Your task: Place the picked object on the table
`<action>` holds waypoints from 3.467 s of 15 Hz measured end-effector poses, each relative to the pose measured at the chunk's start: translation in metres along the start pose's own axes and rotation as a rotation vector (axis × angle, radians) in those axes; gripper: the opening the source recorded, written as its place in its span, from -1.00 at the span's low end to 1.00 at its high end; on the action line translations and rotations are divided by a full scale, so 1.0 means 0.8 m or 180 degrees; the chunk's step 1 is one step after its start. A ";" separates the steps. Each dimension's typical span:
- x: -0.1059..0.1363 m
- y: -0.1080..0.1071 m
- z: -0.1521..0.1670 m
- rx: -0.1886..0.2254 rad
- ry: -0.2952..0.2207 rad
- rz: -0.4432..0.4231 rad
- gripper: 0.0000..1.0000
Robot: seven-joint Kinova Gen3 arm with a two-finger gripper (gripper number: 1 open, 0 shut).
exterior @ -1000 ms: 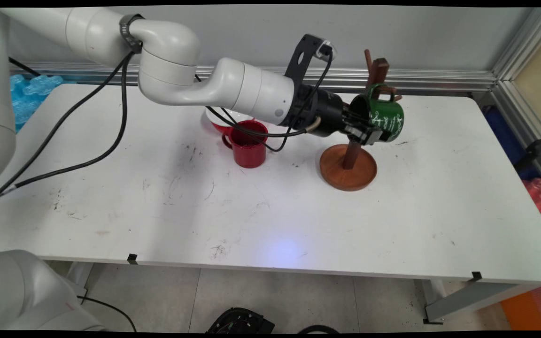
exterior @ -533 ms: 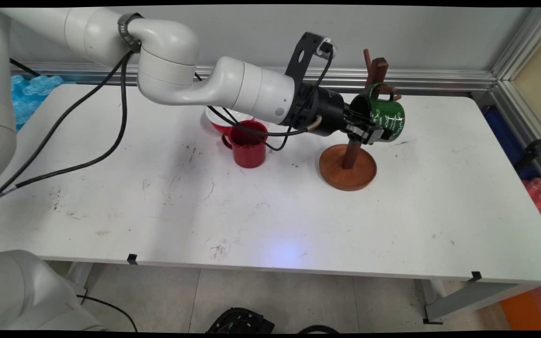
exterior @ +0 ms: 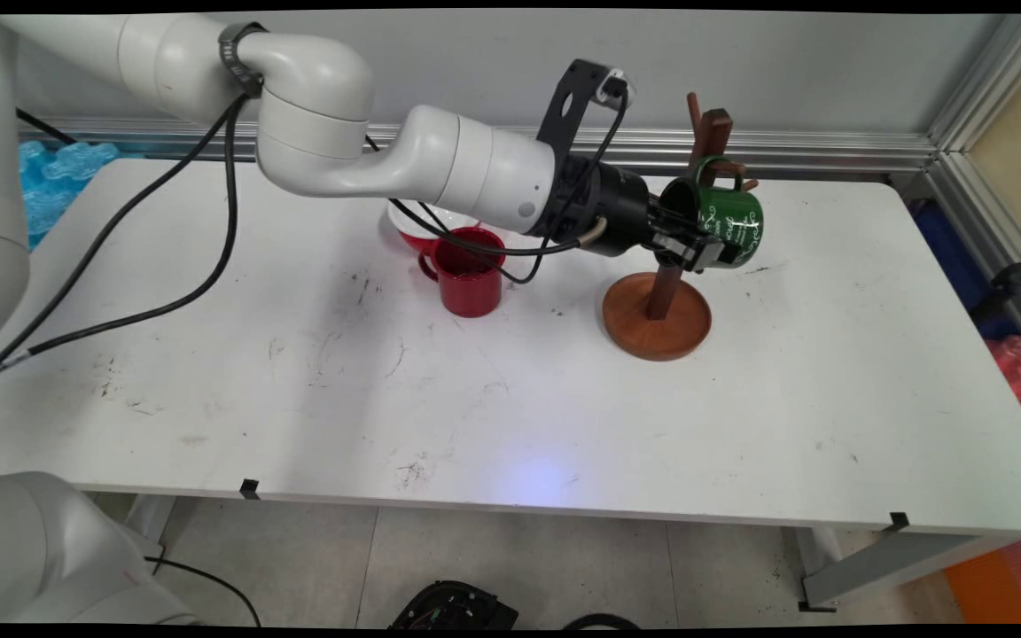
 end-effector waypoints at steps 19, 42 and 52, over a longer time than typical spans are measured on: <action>0.029 0.004 -0.020 0.0021 0.0064 -0.0058 -1.00; 0.040 0.035 -0.041 -0.0180 -0.0016 -0.0159 -1.00; 0.041 0.054 -0.047 -0.0293 -0.0050 -0.0222 -1.00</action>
